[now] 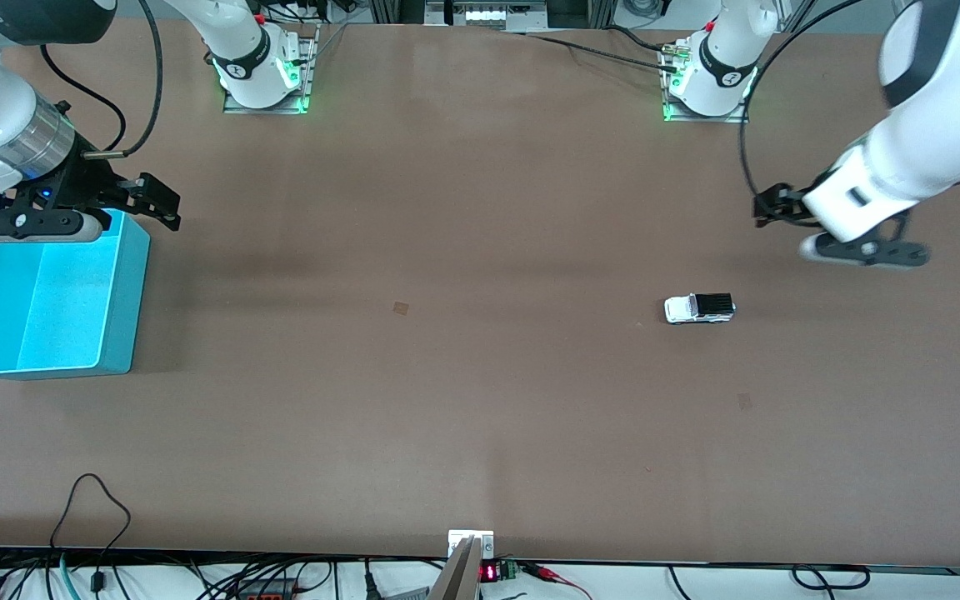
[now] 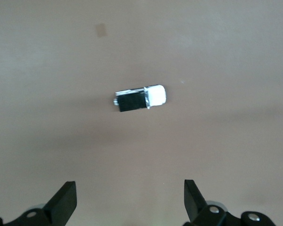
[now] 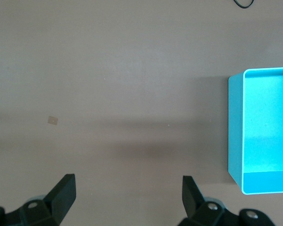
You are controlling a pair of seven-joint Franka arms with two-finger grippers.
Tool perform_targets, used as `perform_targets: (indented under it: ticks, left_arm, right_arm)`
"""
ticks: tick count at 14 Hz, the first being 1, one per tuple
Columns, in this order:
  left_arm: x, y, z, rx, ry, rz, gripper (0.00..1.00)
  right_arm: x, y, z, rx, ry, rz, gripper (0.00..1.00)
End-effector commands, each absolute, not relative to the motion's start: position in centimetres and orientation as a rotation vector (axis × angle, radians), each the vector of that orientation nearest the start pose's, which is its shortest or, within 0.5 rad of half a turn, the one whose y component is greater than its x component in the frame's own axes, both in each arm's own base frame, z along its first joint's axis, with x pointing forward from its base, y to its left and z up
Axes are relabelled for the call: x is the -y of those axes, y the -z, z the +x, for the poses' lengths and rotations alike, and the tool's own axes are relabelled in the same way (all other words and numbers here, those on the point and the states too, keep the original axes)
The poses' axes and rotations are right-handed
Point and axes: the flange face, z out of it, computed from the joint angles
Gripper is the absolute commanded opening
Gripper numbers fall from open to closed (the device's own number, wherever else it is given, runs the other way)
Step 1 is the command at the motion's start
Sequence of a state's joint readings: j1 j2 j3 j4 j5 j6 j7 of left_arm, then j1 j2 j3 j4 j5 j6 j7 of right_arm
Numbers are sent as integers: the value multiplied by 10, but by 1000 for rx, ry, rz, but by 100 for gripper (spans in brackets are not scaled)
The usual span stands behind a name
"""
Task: Wind and store white jeep toy
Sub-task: 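Reach the left gripper toward the white toy jeep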
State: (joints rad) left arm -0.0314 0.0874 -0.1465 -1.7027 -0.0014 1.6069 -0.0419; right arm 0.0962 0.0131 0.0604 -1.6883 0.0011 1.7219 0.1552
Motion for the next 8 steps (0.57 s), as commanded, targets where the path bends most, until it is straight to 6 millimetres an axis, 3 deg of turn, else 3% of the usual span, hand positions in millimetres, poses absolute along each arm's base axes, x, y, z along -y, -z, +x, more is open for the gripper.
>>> perform_targets:
  ticks: [1,3,5,8]
  left_arm:
    - [105,-511,567,-439,-315,-3093,100]
    - [101,-484,579,-637,-352,-3068,100]
    - [98,-445,596,-942,-358,-3025,100]
    - [95,-407,610,-1430,-364,-2837,100]
  right_arm:
    - [-90,-581,557,-14,29,-3141,100]
    - [-90,-581,557,-14,29,-3141,100]
    - [-90,-581,557,-14,29,-3141,100]
    - [-90,-581,557,-14,29,-3141,100]
